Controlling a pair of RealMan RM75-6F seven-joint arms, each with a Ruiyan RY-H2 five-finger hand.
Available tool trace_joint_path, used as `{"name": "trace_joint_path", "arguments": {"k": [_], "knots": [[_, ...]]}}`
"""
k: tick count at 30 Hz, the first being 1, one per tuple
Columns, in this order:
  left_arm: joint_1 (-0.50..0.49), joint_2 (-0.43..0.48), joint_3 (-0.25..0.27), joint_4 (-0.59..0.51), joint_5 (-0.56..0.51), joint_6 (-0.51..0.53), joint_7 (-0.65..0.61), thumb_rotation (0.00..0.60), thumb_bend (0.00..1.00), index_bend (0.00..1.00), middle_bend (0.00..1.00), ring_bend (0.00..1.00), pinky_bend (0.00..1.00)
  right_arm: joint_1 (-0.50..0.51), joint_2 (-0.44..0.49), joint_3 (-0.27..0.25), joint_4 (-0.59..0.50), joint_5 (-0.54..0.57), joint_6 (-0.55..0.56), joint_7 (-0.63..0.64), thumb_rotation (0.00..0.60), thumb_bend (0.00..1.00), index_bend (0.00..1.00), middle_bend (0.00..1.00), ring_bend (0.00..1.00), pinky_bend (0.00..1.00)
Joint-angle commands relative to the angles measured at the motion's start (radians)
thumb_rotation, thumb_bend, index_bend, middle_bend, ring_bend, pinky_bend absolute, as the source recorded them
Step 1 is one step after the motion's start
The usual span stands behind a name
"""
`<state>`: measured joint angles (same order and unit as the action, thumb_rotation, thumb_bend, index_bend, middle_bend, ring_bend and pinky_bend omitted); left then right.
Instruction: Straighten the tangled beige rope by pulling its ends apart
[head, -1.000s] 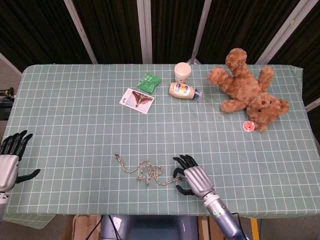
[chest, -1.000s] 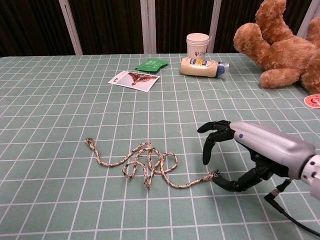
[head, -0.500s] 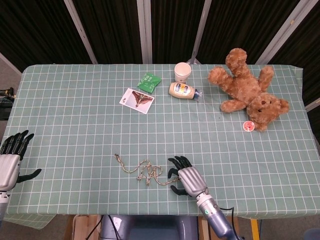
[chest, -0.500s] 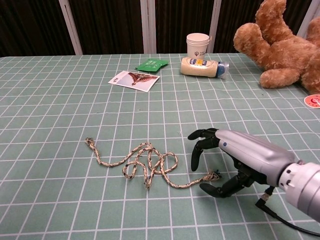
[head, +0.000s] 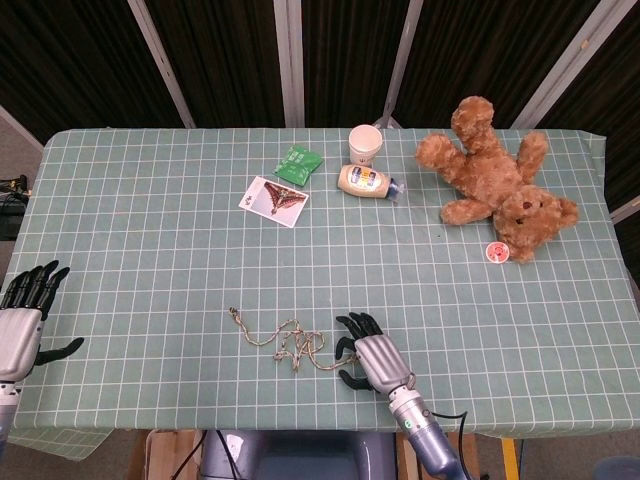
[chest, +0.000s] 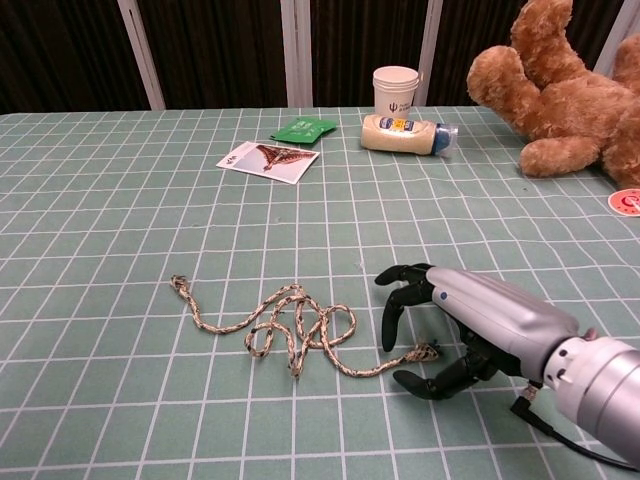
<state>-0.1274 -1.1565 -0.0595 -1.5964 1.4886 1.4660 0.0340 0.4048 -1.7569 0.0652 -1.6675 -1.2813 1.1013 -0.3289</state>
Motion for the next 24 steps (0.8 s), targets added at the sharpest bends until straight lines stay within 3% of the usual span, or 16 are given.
{"name": "trace_joint_path", "arguments": {"k": [1, 24], "knots": [[-0.001, -0.001, 0.0, 0.0, 0.0, -0.001, 0.001, 0.6, 0.01, 0.0, 0.0, 0.0, 0.0, 0.0, -0.005, -0.001, 0.003, 0.002, 0.003, 0.002, 0.6, 0.35, 0.53, 0.15, 0.0, 0.0], [-0.004, 0.0, 0.0, -0.001, -0.006, -0.007, -0.004, 0.6, 0.01, 0.0, 0.0, 0.0, 0.0, 0.012, -0.039, 0.004, 0.029, 0.033, 0.005, -0.012, 0.6, 0.35, 0.55, 0.15, 0.0, 0.0]]}}
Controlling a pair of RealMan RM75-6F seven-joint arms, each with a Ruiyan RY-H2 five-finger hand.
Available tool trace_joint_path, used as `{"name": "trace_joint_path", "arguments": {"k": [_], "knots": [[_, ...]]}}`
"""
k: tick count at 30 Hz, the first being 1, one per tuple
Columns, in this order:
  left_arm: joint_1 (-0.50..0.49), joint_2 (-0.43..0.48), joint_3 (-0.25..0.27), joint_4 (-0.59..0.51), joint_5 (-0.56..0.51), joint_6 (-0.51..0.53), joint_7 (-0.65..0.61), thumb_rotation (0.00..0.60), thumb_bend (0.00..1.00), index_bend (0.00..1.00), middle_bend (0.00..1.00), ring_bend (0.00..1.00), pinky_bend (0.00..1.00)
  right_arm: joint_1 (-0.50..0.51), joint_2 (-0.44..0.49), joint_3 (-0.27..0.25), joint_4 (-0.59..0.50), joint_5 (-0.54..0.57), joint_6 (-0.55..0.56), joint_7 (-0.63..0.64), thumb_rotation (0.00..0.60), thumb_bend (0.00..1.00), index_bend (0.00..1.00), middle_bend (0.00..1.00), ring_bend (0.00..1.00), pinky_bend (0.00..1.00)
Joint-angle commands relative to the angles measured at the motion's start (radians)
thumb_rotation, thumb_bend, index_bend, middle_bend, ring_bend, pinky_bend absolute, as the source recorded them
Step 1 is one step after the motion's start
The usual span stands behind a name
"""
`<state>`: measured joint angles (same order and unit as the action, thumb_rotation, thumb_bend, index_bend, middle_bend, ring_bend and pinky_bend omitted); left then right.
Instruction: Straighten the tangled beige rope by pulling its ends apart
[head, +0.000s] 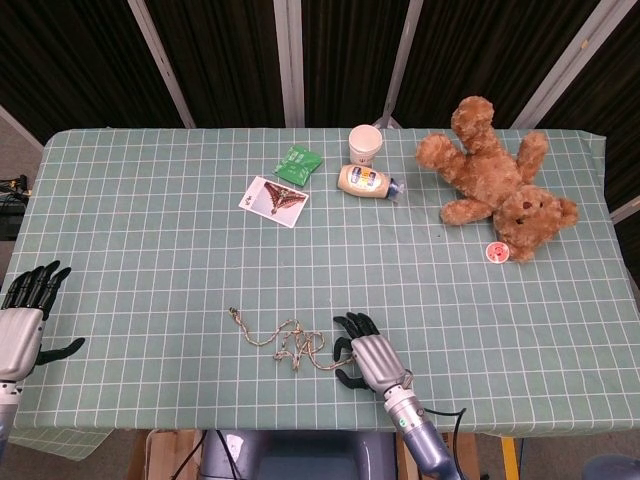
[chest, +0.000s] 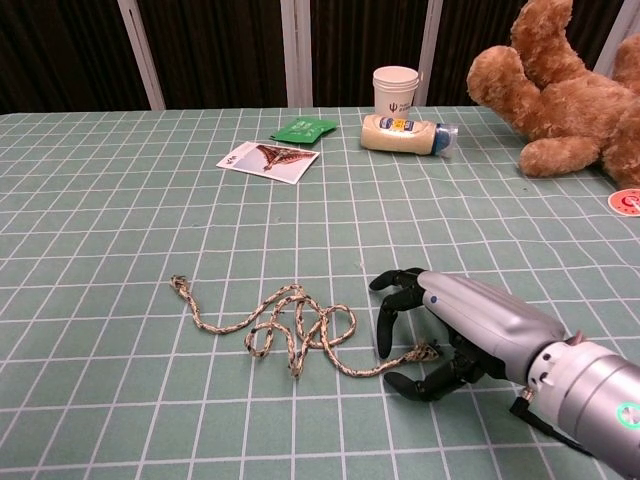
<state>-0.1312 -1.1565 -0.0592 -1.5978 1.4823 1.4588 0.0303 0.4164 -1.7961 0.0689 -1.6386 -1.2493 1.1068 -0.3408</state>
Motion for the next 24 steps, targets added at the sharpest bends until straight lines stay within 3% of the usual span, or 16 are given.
{"name": "trace_joint_path", "arguments": {"k": [1, 24], "knots": [[0.0, 0.0, 0.0, 0.0, 0.0, 0.0, 0.0, 0.6, 0.01, 0.0, 0.0, 0.0, 0.0, 0.001, 0.0, 0.0, 0.0, 0.002, 0.0, 0.0, 0.6, 0.35, 0.55, 0.15, 0.0, 0.0], [-0.002, 0.0, 0.001, -0.004, -0.001, -0.001, 0.0, 0.6, 0.01, 0.0, 0.0, 0.0, 0.0, -0.001, 0.01, -0.013, -0.007, 0.023, 0.005, -0.014, 0.6, 0.43, 0.61, 0.16, 0.0, 0.0]]}}
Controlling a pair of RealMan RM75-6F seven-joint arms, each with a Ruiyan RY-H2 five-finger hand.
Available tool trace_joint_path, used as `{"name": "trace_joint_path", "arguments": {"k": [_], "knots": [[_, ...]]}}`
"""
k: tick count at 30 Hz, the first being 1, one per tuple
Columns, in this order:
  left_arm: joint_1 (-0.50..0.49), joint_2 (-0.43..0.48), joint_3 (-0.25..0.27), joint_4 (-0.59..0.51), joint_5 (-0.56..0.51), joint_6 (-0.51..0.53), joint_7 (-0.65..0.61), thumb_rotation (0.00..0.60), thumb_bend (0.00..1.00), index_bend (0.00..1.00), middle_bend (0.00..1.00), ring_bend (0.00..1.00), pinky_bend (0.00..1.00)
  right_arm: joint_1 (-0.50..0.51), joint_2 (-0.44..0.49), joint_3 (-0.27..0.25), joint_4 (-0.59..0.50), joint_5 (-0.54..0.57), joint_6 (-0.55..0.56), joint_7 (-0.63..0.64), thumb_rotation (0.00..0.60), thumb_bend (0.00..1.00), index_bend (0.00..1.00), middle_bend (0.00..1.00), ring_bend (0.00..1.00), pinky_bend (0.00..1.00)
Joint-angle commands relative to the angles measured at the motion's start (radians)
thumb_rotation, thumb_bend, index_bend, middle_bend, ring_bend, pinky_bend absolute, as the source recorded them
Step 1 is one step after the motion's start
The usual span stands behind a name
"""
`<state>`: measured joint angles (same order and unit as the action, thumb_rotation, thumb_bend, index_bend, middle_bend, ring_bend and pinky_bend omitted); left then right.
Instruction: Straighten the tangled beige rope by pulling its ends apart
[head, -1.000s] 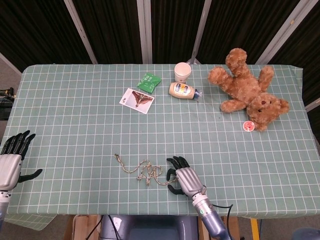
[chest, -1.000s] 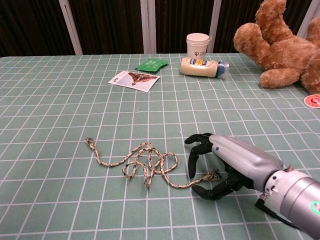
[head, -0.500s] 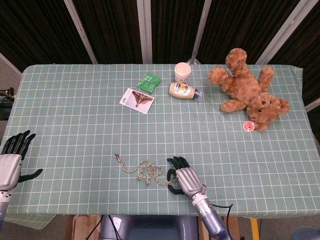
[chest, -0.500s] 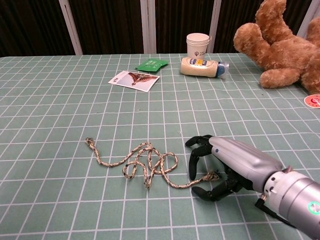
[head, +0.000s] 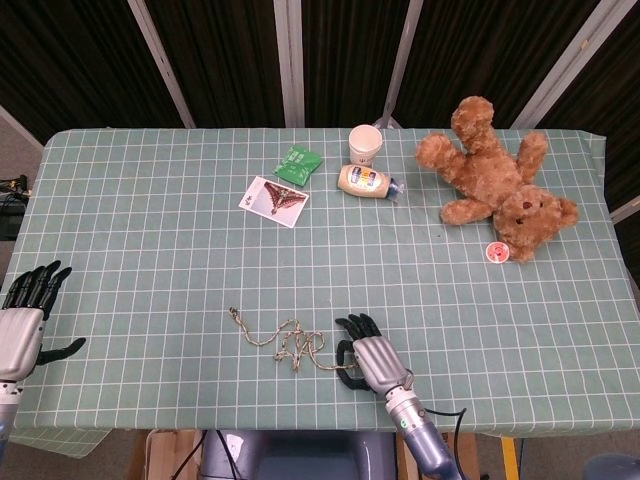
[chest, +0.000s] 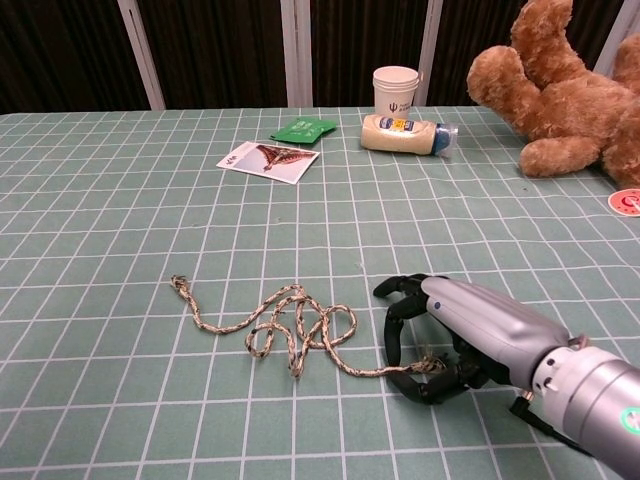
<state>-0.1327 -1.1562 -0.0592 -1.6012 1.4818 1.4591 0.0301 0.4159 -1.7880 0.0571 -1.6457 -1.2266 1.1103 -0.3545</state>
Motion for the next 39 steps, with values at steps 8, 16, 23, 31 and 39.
{"name": "trace_joint_path", "arguments": {"k": [8, 16, 23, 31, 39], "knots": [[-0.006, 0.003, 0.0, -0.014, 0.007, -0.003, 0.007, 0.6, 0.01, 0.0, 0.0, 0.0, 0.0, -0.004, 0.022, 0.008, -0.016, -0.008, 0.015, 0.016, 0.6, 0.43, 0.62, 0.17, 0.0, 0.0], [-0.06, 0.041, -0.008, -0.109, 0.032, -0.067, 0.054, 0.6, 0.09, 0.19, 0.0, 0.0, 0.0, -0.003, 0.055, 0.016, -0.046, 0.0, 0.016, 0.018, 0.6, 0.43, 0.62, 0.17, 0.0, 0.0], [-0.178, 0.031, -0.028, -0.206, 0.058, -0.213, 0.173, 0.6, 0.19, 0.33, 0.06, 0.0, 0.0, -0.009, 0.06, 0.004, -0.06, 0.001, 0.023, 0.013, 0.6, 0.43, 0.62, 0.17, 0.0, 0.0], [-0.301, -0.092, -0.064, -0.209, -0.005, -0.361, 0.329, 0.6, 0.25, 0.4, 0.1, 0.0, 0.0, -0.014, 0.069, 0.003, -0.058, 0.012, 0.026, 0.013, 0.6, 0.43, 0.62, 0.17, 0.0, 0.0], [-0.376, -0.214, -0.061, -0.181, -0.062, -0.445, 0.444, 0.6, 0.27, 0.43, 0.11, 0.0, 0.0, -0.018, 0.085, 0.006, -0.058, 0.022, 0.028, 0.021, 0.6, 0.43, 0.62, 0.17, 0.0, 0.0]]}}
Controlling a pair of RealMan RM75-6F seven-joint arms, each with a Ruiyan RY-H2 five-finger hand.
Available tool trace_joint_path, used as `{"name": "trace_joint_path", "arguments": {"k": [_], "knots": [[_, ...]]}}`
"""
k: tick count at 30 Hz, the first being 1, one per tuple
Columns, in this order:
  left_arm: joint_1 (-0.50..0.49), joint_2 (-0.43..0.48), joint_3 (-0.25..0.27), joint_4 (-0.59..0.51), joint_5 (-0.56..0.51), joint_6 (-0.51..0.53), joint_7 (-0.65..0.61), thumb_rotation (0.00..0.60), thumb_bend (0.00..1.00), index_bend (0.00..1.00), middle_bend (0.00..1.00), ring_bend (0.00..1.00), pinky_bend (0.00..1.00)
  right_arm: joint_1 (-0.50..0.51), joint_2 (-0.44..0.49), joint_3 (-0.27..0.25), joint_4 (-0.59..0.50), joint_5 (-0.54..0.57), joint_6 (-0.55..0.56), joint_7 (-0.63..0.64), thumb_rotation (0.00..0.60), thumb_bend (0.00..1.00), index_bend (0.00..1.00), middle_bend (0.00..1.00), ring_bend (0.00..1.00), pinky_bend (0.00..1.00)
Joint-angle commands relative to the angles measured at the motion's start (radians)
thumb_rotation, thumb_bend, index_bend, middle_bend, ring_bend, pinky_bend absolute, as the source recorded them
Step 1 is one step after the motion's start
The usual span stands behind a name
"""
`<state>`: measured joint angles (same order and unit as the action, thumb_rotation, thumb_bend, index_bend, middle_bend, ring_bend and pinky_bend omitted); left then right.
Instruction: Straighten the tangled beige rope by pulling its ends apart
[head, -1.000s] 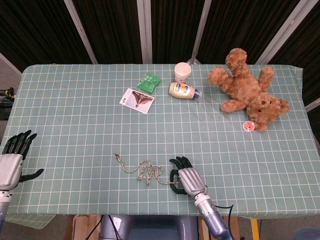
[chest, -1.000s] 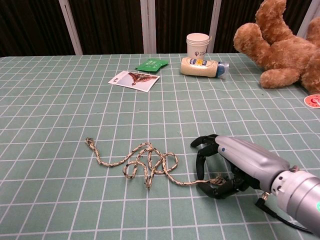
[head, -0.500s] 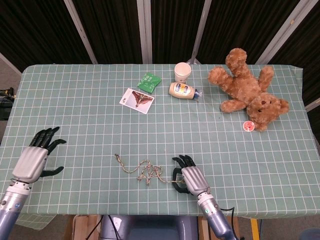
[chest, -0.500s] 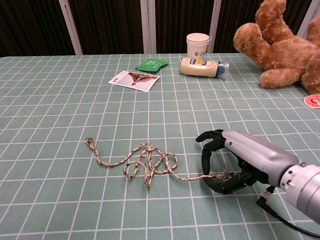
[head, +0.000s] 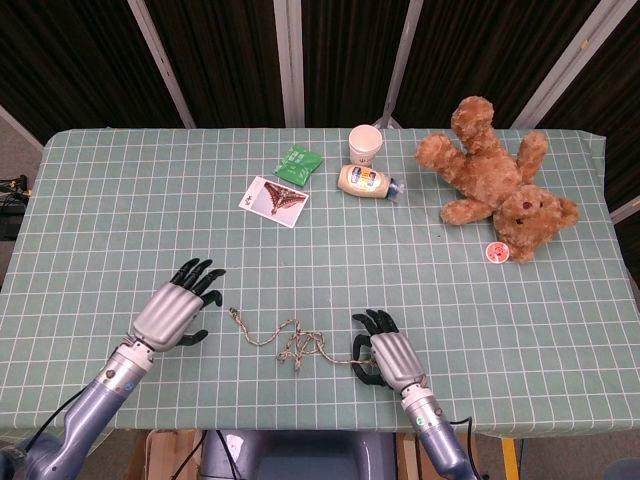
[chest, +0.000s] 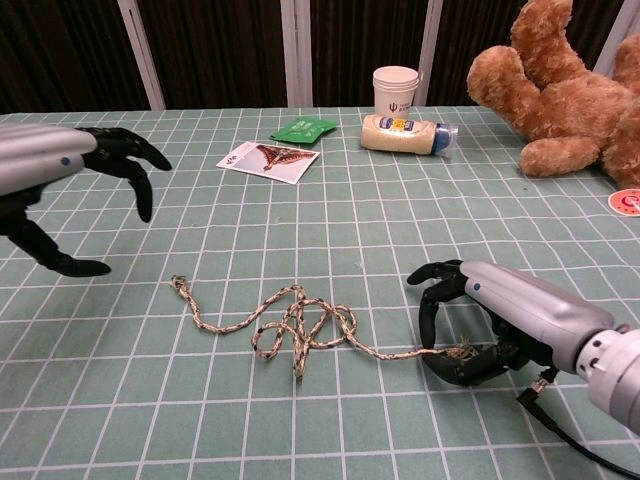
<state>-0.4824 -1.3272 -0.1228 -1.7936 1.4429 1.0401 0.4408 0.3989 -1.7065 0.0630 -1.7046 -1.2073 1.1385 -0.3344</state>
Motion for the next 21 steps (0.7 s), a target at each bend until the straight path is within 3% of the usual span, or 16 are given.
{"name": "trace_joint_path", "arguments": {"k": [1, 10, 21], "knots": [[-0.031, -0.054, 0.004, 0.015, -0.028, -0.029, 0.046, 0.6, 0.27, 0.44, 0.11, 0.0, 0.0, -0.002, 0.004, 0.0, 0.001, 0.005, 0.0, 0.001, 0.6, 0.43, 0.63, 0.17, 0.0, 0.0], [-0.068, -0.164, 0.026, 0.059, -0.084, -0.055, 0.135, 0.6, 0.31, 0.47, 0.12, 0.0, 0.0, -0.007, 0.022, 0.002, 0.003, 0.016, 0.001, 0.011, 0.6, 0.43, 0.62, 0.17, 0.0, 0.0], [-0.085, -0.219, 0.048, 0.094, -0.133, -0.052, 0.192, 0.6, 0.38, 0.5, 0.12, 0.0, 0.0, -0.011, 0.039, 0.003, 0.007, 0.022, 0.0, 0.027, 0.6, 0.43, 0.62, 0.17, 0.0, 0.0]]}}
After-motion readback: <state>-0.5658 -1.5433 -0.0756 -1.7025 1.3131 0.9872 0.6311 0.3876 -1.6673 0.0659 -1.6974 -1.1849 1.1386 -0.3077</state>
